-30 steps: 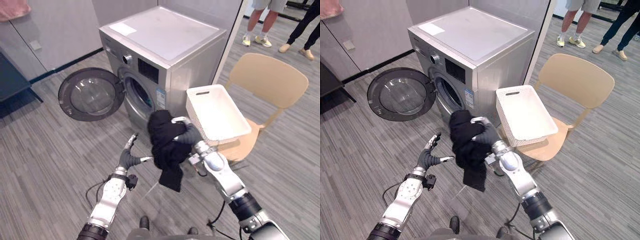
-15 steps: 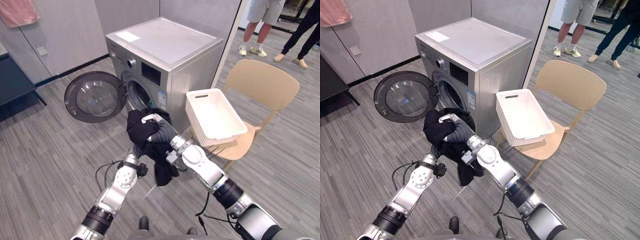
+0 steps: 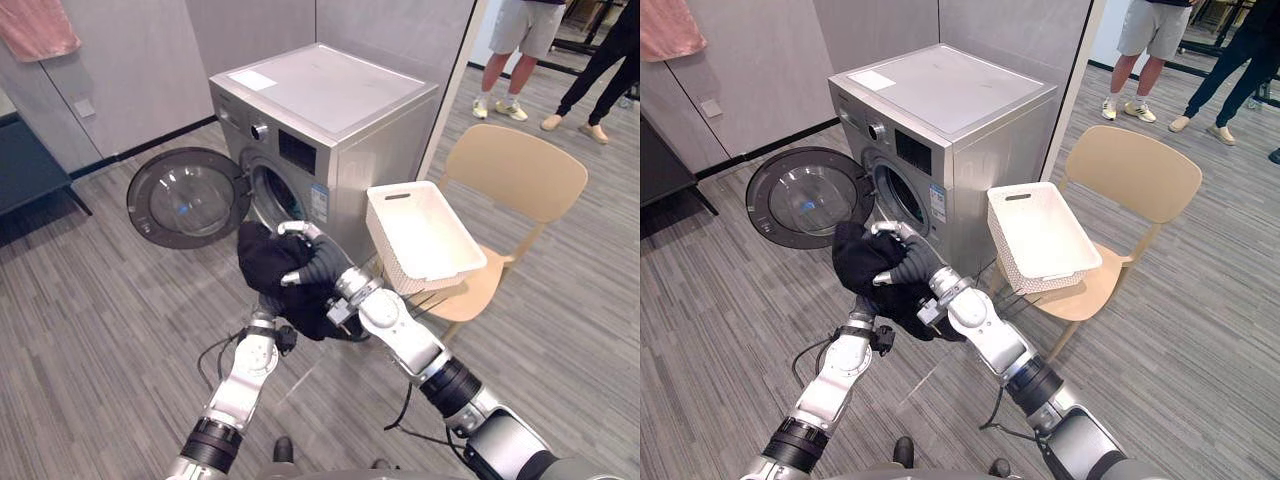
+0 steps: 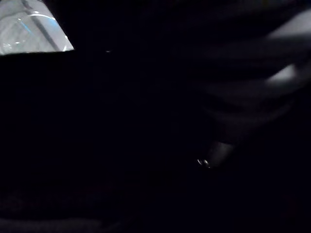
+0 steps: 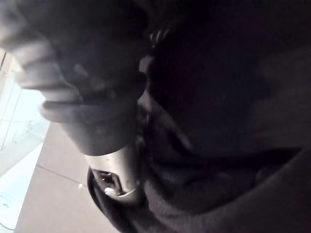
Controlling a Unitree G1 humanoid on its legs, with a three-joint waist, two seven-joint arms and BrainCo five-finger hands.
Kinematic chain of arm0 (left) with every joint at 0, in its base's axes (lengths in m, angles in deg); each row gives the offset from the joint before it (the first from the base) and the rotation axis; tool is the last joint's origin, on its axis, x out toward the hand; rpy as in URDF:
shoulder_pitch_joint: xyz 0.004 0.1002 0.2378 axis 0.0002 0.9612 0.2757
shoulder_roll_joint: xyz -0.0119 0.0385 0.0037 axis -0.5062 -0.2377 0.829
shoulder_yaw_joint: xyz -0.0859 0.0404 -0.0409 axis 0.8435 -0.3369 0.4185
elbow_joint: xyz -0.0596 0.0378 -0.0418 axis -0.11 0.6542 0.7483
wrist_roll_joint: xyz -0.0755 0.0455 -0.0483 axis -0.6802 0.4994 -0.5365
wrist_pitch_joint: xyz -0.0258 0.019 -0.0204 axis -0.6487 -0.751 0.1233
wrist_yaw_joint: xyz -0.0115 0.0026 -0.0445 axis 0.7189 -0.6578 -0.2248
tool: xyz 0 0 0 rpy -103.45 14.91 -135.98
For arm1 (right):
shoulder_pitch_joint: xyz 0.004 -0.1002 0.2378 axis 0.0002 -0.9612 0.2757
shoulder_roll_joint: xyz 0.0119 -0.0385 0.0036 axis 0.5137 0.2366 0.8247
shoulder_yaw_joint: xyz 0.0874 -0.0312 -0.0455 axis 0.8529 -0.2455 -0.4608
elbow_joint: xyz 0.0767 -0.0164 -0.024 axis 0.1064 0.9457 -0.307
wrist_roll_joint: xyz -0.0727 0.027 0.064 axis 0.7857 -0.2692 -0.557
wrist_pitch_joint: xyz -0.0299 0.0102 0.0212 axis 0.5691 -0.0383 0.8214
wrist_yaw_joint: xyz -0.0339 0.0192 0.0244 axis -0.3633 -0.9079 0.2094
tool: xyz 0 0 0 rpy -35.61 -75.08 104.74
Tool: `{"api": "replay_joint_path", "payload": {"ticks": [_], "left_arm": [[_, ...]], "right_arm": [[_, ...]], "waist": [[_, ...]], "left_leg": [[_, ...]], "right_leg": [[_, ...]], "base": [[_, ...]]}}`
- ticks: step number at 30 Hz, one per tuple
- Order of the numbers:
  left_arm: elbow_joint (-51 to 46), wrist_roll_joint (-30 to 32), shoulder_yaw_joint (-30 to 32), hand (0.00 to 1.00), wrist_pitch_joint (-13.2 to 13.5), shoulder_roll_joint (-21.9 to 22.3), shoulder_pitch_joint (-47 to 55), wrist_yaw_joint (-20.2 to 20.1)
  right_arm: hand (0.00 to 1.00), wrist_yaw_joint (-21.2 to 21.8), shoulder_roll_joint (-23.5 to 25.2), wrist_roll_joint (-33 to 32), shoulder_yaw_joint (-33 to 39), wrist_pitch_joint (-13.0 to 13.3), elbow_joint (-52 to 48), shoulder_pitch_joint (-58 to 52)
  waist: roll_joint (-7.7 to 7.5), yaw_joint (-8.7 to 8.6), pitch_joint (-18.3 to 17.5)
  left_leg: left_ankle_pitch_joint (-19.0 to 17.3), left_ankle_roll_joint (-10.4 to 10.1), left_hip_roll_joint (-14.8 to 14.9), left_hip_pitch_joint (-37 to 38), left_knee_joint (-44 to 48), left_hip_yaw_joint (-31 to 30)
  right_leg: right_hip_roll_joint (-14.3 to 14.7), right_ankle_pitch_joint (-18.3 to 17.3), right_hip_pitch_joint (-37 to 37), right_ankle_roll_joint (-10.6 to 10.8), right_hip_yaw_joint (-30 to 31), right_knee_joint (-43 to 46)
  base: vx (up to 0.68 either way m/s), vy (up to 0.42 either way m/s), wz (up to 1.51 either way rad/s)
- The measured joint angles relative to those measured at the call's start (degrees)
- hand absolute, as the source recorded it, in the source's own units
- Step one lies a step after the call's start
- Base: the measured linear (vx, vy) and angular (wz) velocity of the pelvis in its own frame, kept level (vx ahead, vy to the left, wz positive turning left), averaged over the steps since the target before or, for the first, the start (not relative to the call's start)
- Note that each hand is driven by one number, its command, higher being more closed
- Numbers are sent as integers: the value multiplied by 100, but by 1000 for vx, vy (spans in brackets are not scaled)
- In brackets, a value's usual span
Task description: Pick up the laundry basket with both hands and put the clothes into the washing machine.
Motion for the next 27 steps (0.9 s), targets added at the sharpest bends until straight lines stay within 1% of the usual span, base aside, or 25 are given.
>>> {"api": "replay_joint_path", "payload": {"ticks": [2, 4, 5, 8, 9, 10, 12, 14, 15, 17, 18, 20, 21, 22, 23, 24, 25, 26, 27], "left_arm": [[-33, -73, 332, 100, -2, 30, 203, 0], [-112, -161, 556, 100, -17, 63, 359, -6], [-147, -195, 758, 100, -18, 122, 478, -9], [-141, -409, 1287, 100, -41, 224, 830, -43], [-96, -452, 1508, 100, -46, 240, 976, -82], [-38, -453, 1599, 100, -49, 234, 1035, -119], [366, -461, 1890, 100, -99, 207, 1196, -187], [910, -570, 2083, 100, -192, 213, 1220, -278], [1031, -579, 2117, 100, -223, 218, 1225, -284], [1382, -651, 2249, 100, -251, 231, 1331, -382], [1463, -670, 2281, 100, -251, 230, 1350, -399], [1708, -688, 2413, 100, -281, 238, 1439, -402], [1713, -689, 2448, 100, -296, 248, 1461, -402], [1704, -695, 2463, 100, -296, 254, 1464, -398], [1691, -697, 2462, 100, -295, 260, 1400, -396], [1687, -709, 2459, 100, -296, 265, 1379, -395], [1687, -795, 2442, 100, -305, 299, 1349, -392], [1689, -816, 2427, 100, -311, 389, 1263, -384], [1689, -820, 2396, 100, -313, 431, 1212, -378]], "right_arm": [[0, -57, -120, 175, 517, 9, -323, -609], [0, -56, -184, 179, 857, 9, -409, -1037], [0, -53, -197, 178, 1155, 9, -424, -1405], [0, -30, -217, 144, 1931, -17, -367, -2285], [0, -17, -221, 135, 2208, -18, -186, -2537], [0, 3, -225, 126, 2340, -26, -50, -2650], [0, 108, -246, 93, 2665, -101, 651, -2950], [0, 221, -245, 91, 2934, -255, 1520, -3144], [0, 233, -244, 95, 3000, -285, 1799, -3168], [0, 232, -239, 107, 3212, -410, 2832, -3200], [0, 228, -238, 106, 3266, -427, 3050, -3208], [0, 185, -220, 103, 3456, -478, 3822, -3214], [0, 179, -212, 103, 3483, -499, 3957, -3218], [0, 89, -182, 101, 3506, -517, 4118, -3221], [0, 15, -128, 100, 3496, -527, 4187, -3216], [0, -31, -89, 97, 3493, -535, 4190, -3217], [0, -107, -12, 97, 3497, -547, 4208, -3218], [0, -192, 18, 88, 3521, -548, 4274, -3196], [0, -217, 56, 85, 3543, -549, 4304, -3195]], "waist": [[-18, -3, -26], [-15, -8, -27], [-14, -12, -28], [-5, -36, -30], [-3, -62, -34], [0, -95, -36], [38, -164, -56], [89, -174, -80], [101, -173, -75], [135, -178, -63], [143, -175, -58], [165, -165, -27], [167, -164, -22], [173, -139, 81], [143, -114, 174], [119, -122, 173], [83, -164, 194], [-158, -165, 253], [-94, -164, 286]], "left_leg": [[-1, 0, -8, 1, -2, 17], [-2, 1, -10, 2, -2, 39], [-3, 0, -10, 6, -3, 45], [-8, -1, -1, 9, -5, 71], [-10, -3, 9, 9, -5, 78], [-14, -5, 20, 8, -5, 80], [-26, -20, 25, -4, -5, 59], [-34, -30, 33, -26, -5, 48], [-34, -30, 35, -31, -5, 34], [-32, -28, 40, -70, -5, -39], [-29, -23, 39, -81, -5, -65], [-13, -3, 23, -96, -6, -200], [-12, -3, 18, -117, -5, -229], [-14, 5, 6, -195, 8, -318], [-67, 71, -16, -339, 144, -357], [-159, 169, -34, -500, 248, -287], [-462, 606, -62, -694, 334, 177], [-594, 823, -38, -749, 486, 1024], [-593, 828, 27, -786, 683, 1498]], "right_leg": [[0, -1, -5, 1, 19, -6], [1, -1, -14, 2, 37, -12], [1, -1, -14, 2, 43, -13], [0, -1, -18, 3, 65, -35], [2, -2, -23, 4, 69, -50], [6, -3, -22, 7, 72, -51], [22, -9, -17, 18, 48, -82], [35, -5, -4, 15, 34, -109], [37, -6, -1, 15, 23, -109], [45, -9, 5, 16, -50, -120], [45, -10, 14, 17, -80, -124], [29, -62, 72, 27, -233, -106], [17, -98, 74, 38, -298, -73], [-29, -238, 58, 19, -485, 115], [-167, -466, -101, 65, -652, 542], [-274, -598, -244, 75, -782, 764], [-505, -744, -390, 108, -1033, 995], [-748, -789, -451, 91, -1211, 991], [-838, -811, -419, 121, -1283, 1032]], "base": [[20, 13, -4], [3, 7, -4], [1, 7, -5], [5, 5, -4], [4, 1, -4], [0, 0, 0], [0, 0, 0], [0, 0, 0], [16, -9, 7], [10, -9, 14], [13, -8, 22], [12, -5, 32], [-37, -9, 48], [-69, 2, 65], [-90, 10, 75], [-47, 33, 101], [41, 55, 118], [97, 66, 120], [169, 95, 106]]}}
